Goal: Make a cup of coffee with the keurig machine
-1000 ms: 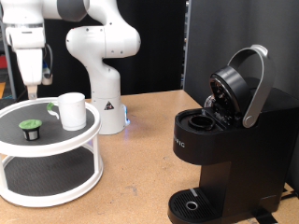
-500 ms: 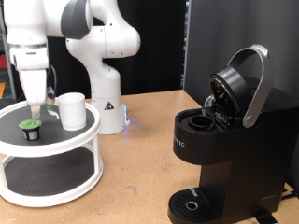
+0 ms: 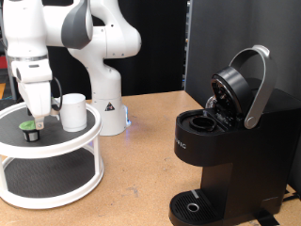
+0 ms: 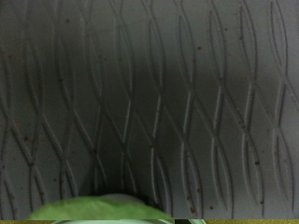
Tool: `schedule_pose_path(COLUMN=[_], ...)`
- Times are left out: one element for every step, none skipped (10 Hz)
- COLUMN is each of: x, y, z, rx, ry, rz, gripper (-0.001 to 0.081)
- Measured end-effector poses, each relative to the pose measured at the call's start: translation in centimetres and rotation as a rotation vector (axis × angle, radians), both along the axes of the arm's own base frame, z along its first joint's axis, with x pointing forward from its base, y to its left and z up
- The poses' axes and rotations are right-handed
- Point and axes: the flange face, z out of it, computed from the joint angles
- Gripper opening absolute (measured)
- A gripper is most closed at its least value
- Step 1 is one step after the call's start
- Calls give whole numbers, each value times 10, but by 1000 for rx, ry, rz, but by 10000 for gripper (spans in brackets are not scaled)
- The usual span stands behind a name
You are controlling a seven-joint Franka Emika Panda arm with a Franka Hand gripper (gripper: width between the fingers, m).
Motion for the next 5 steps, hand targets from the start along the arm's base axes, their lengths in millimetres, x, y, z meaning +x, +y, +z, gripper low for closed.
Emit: schedule_pose_path(x=[1,2,2,2,1], y=[0,-1,-2,-5,-9], z=[-3,-6,-7,-8,-8], rx=[2,9,21,32,38], ry=[-2,-6,-8,-12,-15], rz=[-3,-8,-8,-7,-4], gripper=[807,807,807,807,807])
